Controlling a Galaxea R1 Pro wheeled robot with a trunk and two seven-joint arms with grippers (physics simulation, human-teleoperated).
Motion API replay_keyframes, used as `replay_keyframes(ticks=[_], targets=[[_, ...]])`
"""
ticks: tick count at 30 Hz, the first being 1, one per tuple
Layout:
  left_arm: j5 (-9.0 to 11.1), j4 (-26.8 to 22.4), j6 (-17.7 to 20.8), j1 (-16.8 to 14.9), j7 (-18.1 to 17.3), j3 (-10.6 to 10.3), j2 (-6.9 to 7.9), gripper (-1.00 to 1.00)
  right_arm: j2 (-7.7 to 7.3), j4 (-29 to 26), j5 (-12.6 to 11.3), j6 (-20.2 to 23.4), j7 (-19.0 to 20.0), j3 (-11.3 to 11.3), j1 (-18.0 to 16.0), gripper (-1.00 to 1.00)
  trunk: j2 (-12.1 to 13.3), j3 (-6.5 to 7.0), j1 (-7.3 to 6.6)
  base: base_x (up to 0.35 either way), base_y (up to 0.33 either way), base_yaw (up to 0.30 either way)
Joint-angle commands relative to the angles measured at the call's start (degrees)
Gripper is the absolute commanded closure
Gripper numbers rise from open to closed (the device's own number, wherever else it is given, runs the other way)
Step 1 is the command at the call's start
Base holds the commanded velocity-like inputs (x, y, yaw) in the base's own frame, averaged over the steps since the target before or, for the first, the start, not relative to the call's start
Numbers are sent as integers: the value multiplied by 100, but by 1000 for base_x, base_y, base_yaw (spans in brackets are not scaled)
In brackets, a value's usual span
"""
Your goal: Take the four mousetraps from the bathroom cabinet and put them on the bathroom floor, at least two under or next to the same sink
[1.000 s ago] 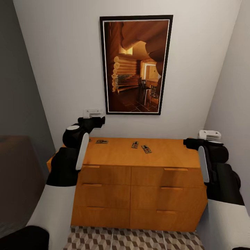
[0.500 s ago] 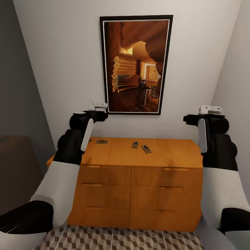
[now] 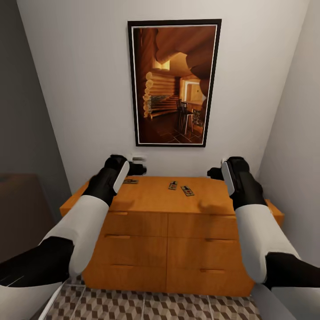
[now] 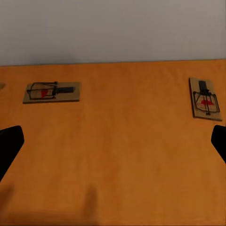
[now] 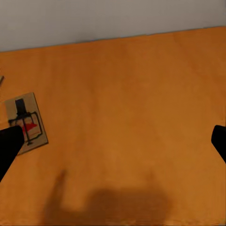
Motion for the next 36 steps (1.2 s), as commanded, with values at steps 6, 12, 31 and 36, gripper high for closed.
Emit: replay_keyframes(ticks=[6,12,31,36], targets=[[104,153,144,-33,55,-7,5,-100,141,417,11,22,14,-7,-10,-100,-4,-7,0,0,0,0],[115,-8,616,-43,56,7,9,-100,250,566,30,22,21,-7,-12,-100,-4,-7,0,0,0,0],[106,-450,931,-46,105,15,15,-100,304,594,60,22,0,172,-13,-100,-4,-7,0,187,0,0],[114,-453,934,-46,102,16,15,-100,313,594,61,22,-4,361,-13,-100,-4,-7,0,310,0,0]])
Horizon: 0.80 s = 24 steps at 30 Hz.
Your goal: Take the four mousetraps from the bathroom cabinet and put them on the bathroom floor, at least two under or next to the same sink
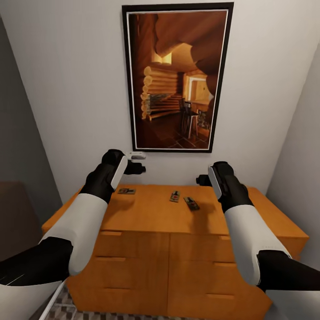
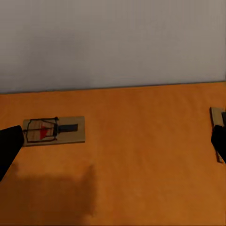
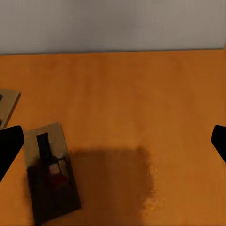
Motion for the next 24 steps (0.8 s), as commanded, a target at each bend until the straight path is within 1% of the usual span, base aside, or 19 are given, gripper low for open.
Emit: replay_keyframes(ticks=[1,7,12,14,15,18,24], targets=[[63,-2,20,-4,58,-10,2,-100,8,-5,11,21,-3,25,-5,-100,-4,-7,3,307,0,0],[66,19,21,-4,61,-10,2,-100,14,-5,8,21,-2,152,-5,-100,-4,-7,3,278,0,0],[61,25,24,-4,64,-10,2,-100,15,-5,-12,21,-1,178,-5,-100,-4,-7,3,151,0,0],[74,91,21,15,39,-19,-3,-100,81,61,-87,21,65,175,8,-100,-4,-7,3,0,0,0],[72,99,21,17,40,-19,-2,-100,113,93,-89,21,97,176,9,-100,-4,-7,3,0,0,0],[72,99,21,17,40,-19,-2,-100,118,190,-89,21,145,176,9,-100,-4,-7,3,0,0,0],[65,50,21,21,52,-19,1,-100,152,347,-12,21,41,177,12,-100,-4,-7,3,0,0,0]])
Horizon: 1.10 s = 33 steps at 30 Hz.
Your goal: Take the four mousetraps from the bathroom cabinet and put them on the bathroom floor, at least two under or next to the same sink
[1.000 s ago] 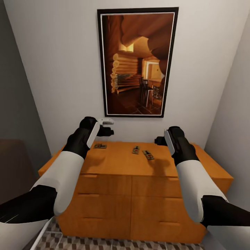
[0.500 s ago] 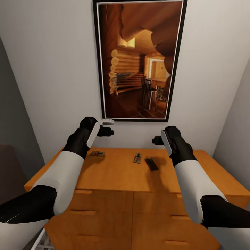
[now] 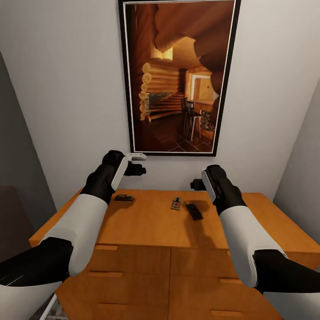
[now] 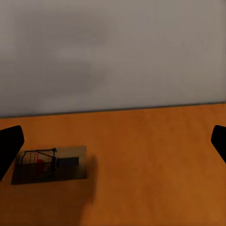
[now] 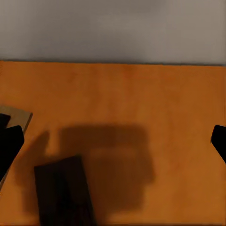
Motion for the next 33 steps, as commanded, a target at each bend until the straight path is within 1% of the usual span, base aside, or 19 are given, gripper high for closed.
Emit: replay_keyframes(ticks=[1,16,23,27,33], targets=[[61,-6,20,-4,59,-11,2,-100,16,2,19,20,-14,-20,-4,-100,-4,-7,0,0,0,0],[63,-13,20,-3,63,-11,3,-100,69,23,41,20,-33,-36,-3,-100,-4,-7,0,0,0,0],[66,-12,20,-3,63,-11,3,-100,70,111,-109,20,126,-44,-3,-100,-4,-7,0,0,0,0],[67,-8,20,-3,62,-11,3,-100,62,241,-238,20,255,-34,-3,-100,-4,-7,0,0,0,0],[67,-6,20,-3,63,-11,3,-100,54,421,-298,20,414,-21,-5,-100,-4,-7,0,0,0,0]])
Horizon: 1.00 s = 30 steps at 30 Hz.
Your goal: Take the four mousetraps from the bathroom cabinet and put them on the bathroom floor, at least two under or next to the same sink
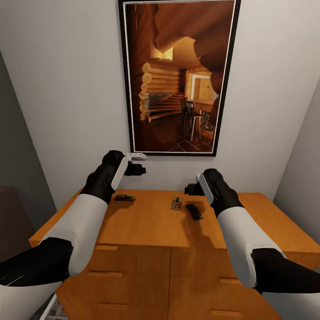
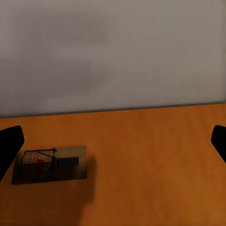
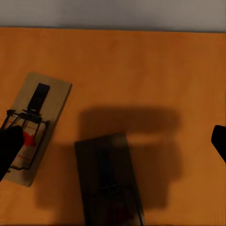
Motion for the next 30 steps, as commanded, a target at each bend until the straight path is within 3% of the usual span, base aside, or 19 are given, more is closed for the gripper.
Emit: replay_keyframes(ticks=[1,23,30], targets=[[61,-4,20,-4,58,-11,2,-100,4,11,-28,18,-22,-16,-4,-100,-4,-7,0,0,0,0],[56,-4,20,-4,59,-11,2,-100,-25,87,-55,18,20,18,-4,-100,-4,-7,0,-2,0,0],[57,-4,20,-4,63,-11,0,-100,-47,89,-55,18,22,14,-4,-100,-4,-7,0,-162,-51,0]])
